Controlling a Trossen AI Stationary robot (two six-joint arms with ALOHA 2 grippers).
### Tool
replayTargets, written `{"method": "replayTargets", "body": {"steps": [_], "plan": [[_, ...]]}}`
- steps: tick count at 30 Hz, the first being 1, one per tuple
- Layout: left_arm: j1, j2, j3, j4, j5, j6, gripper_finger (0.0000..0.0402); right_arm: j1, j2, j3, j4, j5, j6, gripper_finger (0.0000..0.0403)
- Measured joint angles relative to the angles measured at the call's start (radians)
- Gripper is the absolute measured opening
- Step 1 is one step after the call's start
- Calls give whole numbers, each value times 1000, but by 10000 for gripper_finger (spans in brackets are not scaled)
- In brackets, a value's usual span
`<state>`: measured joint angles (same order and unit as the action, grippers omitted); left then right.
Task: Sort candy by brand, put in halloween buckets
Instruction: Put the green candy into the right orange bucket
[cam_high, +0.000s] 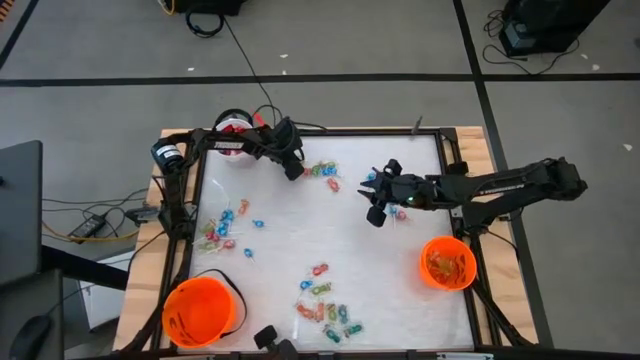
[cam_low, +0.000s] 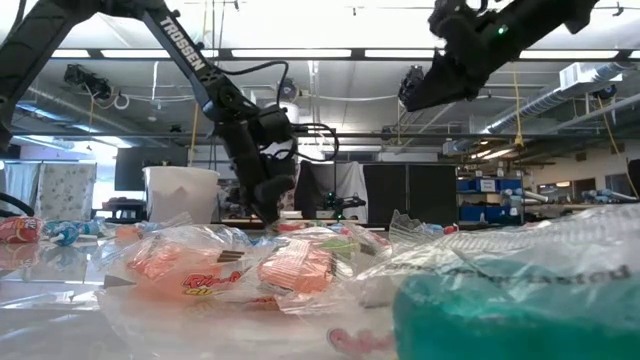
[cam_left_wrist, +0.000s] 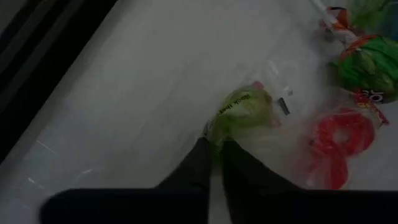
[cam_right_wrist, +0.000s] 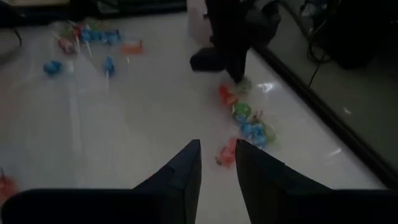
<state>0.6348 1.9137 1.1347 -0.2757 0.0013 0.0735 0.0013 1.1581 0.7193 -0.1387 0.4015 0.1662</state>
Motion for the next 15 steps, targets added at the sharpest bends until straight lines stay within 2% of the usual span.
{"method": "replayTargets", "body": {"steps": [5,9,12,15], "plan": [[-32,-13,25,-46,13,-5,18,-8,133,0,40,-9,25,93],[-74,-84,31,-52,15,-6,8,-24,239,0,138,-24,39,88],[-117,-150,20,-58,11,-4,4,-58,297,0,210,-87,35,87],[-173,-229,-22,-18,12,-8,6,-97,346,0,281,-199,26,87]]}}
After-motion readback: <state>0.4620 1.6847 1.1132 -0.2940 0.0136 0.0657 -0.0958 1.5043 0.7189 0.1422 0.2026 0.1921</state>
